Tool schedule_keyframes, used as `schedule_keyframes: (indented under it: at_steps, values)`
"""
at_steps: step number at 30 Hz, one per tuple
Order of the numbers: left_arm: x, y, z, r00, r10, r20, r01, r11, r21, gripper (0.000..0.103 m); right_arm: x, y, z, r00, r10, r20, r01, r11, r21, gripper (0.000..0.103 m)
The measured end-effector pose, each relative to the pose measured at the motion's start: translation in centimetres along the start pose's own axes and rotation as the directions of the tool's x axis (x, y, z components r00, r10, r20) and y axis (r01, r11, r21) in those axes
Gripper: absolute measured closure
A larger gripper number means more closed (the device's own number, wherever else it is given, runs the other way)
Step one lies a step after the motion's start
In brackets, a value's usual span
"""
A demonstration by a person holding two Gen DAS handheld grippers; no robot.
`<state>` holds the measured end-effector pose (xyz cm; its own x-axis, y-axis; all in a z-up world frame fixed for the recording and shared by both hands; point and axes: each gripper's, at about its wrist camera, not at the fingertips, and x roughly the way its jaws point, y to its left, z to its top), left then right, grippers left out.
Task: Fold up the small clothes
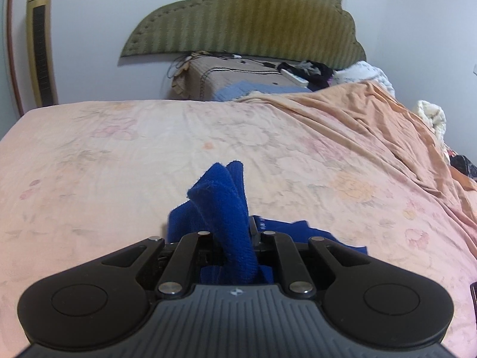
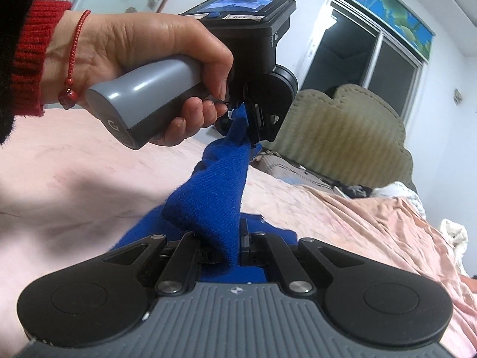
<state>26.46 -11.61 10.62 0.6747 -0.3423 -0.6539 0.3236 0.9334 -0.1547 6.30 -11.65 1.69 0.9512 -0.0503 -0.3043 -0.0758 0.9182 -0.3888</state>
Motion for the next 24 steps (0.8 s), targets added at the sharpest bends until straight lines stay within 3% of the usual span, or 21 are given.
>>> schedule_keyframes:
  at_steps: [12,24]
  values:
    - [2.7,-4.9,-0.6,0.999,-0.017,-0.040,0.019,0.998,0.053,0.092,-0.5,-2.9,-2.4,0.998,-0.038,-0.059,0.043,0.996,0.075,0.099]
    - [5.8,-9.1,-1.9,0.997,-0.010,-0.078,0.020,0.992,0.124,0.092,0.4,-5.8,-4.5,0.991,-0.008,-0.131,0.035,0.978,0.204,0.099]
